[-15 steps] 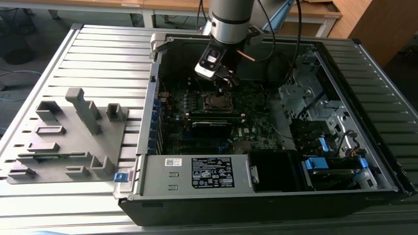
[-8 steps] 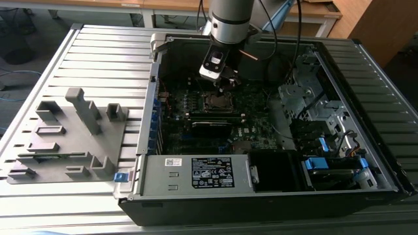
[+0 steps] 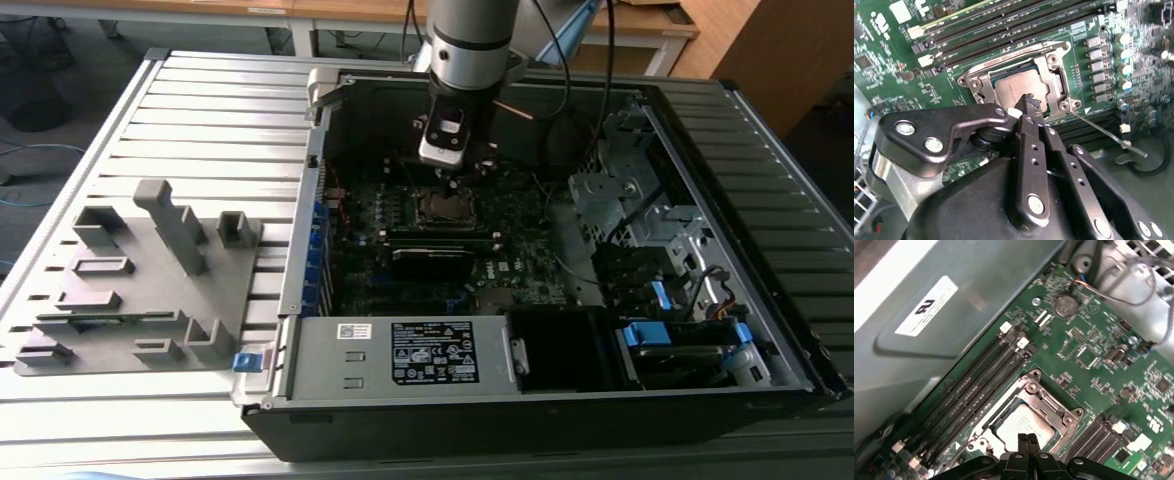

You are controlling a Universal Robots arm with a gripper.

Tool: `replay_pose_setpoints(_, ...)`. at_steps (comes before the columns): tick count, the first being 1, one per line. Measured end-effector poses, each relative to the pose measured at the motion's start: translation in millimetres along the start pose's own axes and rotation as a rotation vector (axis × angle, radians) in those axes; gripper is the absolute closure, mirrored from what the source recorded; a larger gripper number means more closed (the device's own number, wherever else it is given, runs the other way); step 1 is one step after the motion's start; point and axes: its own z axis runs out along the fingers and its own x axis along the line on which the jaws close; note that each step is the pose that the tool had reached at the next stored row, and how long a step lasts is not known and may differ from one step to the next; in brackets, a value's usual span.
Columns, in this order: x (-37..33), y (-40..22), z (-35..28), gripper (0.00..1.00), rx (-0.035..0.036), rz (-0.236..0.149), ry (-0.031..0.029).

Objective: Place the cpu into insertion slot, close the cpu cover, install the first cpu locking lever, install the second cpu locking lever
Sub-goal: 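Install the first cpu locking lever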

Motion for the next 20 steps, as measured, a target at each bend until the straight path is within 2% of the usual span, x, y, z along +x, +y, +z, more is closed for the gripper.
replay_pose_setpoints(2, 0.0, 0.0, 0.0, 0.89, -0.0004, -0.027, 0.0003)
replay_pose_setpoints(16, 0.0, 0.0, 0.0, 0.89, -0.0007, -0.030, 0.0006)
replay_pose_setpoints(20, 0.0, 0.0, 0.0, 0.89, -0.0015, -0.058, 0.0013)
